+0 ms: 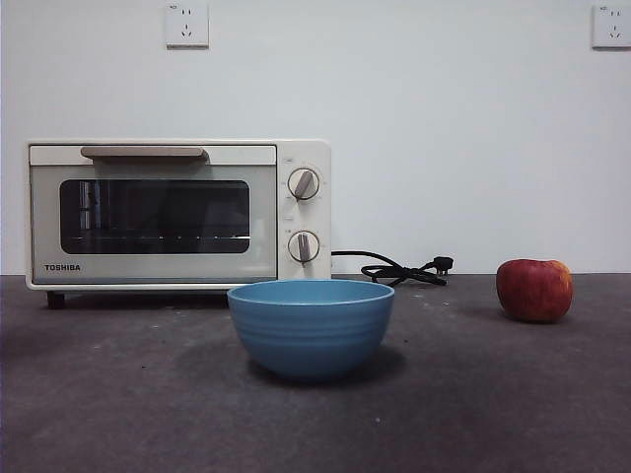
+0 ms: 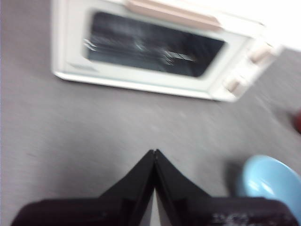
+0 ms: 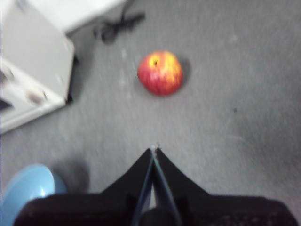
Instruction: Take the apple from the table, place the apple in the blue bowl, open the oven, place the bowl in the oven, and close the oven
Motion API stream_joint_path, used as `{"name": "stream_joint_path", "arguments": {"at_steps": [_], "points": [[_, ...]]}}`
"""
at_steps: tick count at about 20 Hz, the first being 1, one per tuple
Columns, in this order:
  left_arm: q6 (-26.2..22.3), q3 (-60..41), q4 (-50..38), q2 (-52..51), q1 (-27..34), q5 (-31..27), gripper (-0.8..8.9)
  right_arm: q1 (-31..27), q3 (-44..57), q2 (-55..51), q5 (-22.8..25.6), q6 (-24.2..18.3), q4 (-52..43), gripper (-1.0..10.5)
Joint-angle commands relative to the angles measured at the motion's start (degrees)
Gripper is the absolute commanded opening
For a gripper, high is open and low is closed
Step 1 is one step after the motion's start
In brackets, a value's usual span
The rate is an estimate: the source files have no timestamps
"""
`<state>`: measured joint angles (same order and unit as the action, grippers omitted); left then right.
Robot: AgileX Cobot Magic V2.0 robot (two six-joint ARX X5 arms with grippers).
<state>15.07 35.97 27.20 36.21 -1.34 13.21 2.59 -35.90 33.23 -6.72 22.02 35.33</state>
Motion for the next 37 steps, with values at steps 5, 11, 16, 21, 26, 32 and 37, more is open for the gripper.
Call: {"name": "stream_joint_path", "arguments": {"at_steps": [5,11,16,21,26,32,37], "points": [[-0.3,12.3,12.2,11.0,0.0,5.7,-0.04,0.0,-13.0,17.0,-0.9,-6.8,5.4,0.0],[-1.9,15.3,16.9,14.7,-0.1,6.8,-0.04,0.0,-25.5,31.4,-2.6,-13.7,9.7,0.1],[-3.8,15.3,21.3,15.3,-0.2,6.8,-0.04,0.1,-36.5,46.0,-3.3,-16.2,13.7,2.0],[-5.2,15.3,24.0,15.3,-0.3,6.7,-0.04,0.2,-47.8,60.4,-3.3,-16.0,16.3,2.9],[-5.2,15.3,24.3,15.5,-0.3,6.7,-0.04,1.5,-57.0,71.8,-1.7,-16.1,17.7,6.4],[-5.2,15.3,24.7,15.5,-0.3,6.7,-0.04,4.5,-64.3,82.2,4.0,-16.3,18.3,6.4],[-5.2,15.3,25.4,15.6,-0.3,6.7,-0.04,4.6,-64.8,87.6,6.0,-16.2,18.9,6.3]]}}
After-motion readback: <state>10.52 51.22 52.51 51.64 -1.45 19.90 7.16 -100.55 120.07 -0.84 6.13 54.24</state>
